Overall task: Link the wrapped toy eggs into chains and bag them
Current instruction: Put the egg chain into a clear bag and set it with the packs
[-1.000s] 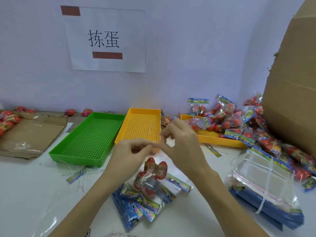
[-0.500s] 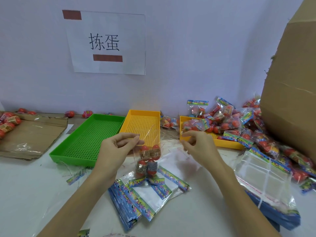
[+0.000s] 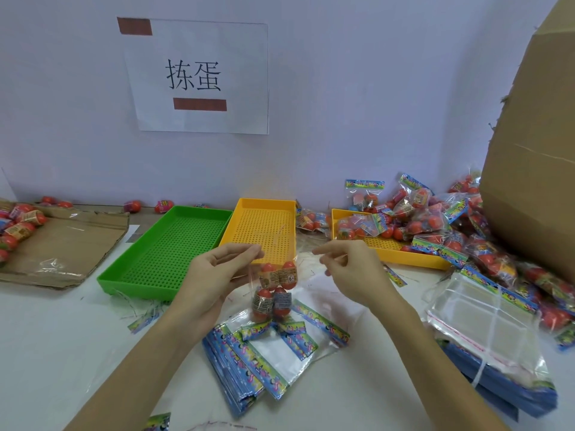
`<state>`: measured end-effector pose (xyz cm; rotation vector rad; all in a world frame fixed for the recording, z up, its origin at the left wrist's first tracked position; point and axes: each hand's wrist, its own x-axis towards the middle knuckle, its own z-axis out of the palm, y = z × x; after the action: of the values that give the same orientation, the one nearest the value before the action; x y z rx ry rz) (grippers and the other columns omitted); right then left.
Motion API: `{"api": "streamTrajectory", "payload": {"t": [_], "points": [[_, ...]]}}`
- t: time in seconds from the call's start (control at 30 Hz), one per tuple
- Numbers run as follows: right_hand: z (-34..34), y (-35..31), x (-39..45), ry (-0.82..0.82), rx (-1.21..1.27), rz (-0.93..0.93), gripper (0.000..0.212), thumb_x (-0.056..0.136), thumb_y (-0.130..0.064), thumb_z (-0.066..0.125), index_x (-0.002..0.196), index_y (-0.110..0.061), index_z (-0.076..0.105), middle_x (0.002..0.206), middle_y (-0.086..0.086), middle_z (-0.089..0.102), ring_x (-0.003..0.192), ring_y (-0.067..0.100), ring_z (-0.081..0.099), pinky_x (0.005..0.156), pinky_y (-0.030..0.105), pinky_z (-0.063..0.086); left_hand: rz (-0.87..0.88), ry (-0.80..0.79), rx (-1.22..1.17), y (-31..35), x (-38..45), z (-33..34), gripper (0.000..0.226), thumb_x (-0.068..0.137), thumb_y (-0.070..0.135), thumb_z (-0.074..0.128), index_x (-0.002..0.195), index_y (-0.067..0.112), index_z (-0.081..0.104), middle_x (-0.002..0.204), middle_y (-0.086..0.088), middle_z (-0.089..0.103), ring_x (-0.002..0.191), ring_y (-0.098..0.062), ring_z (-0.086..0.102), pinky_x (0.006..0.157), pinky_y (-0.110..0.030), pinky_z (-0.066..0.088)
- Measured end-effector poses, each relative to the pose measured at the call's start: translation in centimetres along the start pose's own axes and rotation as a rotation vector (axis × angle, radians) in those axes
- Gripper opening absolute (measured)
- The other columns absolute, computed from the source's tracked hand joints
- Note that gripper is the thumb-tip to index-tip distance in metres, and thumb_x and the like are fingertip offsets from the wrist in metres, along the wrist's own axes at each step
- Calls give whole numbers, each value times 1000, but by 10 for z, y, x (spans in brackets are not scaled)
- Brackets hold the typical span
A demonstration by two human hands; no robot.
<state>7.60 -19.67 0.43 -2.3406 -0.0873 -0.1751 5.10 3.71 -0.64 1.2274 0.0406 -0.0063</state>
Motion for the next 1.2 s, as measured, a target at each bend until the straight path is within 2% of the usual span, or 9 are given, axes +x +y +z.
{"api": "streamTrajectory", "payload": {"t": [0.1,0.17,0.23,0.37,0.53,0.67,0.8,0.93,1.2], "points": [[-3,-10,-5,-175,438,84,22,101,-39,62,110,-26,78,100,-8,78,83,7,75,66,22,54,-7,2,-11,0,1,0,34,74,23,81,101,4,78,104,-11,80,87,-21,78,83,-30,60],[1,-13,-8,-231,519,86,25,94,-43,70,108,-24,77,96,-6,79,86,10,76,69,23,56,-13,5,-21,0,1,0,32,74,22,81,100,3,78,103,-11,80,85,-19,78,79,-28,61],[7,-14,-10,-212,563,72,20,89,-37,77,103,-22,80,93,-4,80,85,10,75,65,18,55,-21,6,-24,-1,2,1,35,72,21,82,100,1,78,101,-12,80,82,-18,77,73,-25,62],[9,-11,-8,-151,593,55,8,88,-26,80,91,-20,82,86,-3,79,76,3,70,61,14,52,-2,32,-2,-1,4,-5,39,60,25,87,93,4,82,92,-11,78,72,-15,70,70,-21,61],[2,-5,-6,-184,615,49,9,87,-25,81,92,-19,83,84,2,78,71,5,69,62,16,53,62,1,91,-1,7,-13,23,71,17,86,92,7,84,91,-15,79,76,-15,74,71,-18,59],[-1,-2,-5,-210,624,25,11,85,-29,82,92,-21,83,84,3,78,71,8,69,65,19,55,85,-43,163,0,8,-16,20,73,15,85,92,7,84,92,-16,79,78,-16,75,72,-19,59],[-3,3,-3,-217,624,18,11,84,-28,81,92,-20,84,85,4,78,75,11,70,69,19,57,94,-127,230,4,7,-20,21,73,14,85,93,10,85,94,-16,80,82,-18,77,76,-19,59],[-7,5,-2,-241,646,-28,19,80,-31,81,94,-19,84,87,8,78,78,14,72,69,19,55,140,-135,291,5,8,-21,19,75,12,84,93,11,85,92,-18,80,83,-21,78,76,-19,59],[-8,11,0,-276,699,-135,21,90,-10,76,105,-22,82,100,7,79,93,20,75,81,21,58,227,-178,336,8,7,-25,23,75,13,83,97,18,86,93,-14,81,89,-21,79,81,-20,60]]}}
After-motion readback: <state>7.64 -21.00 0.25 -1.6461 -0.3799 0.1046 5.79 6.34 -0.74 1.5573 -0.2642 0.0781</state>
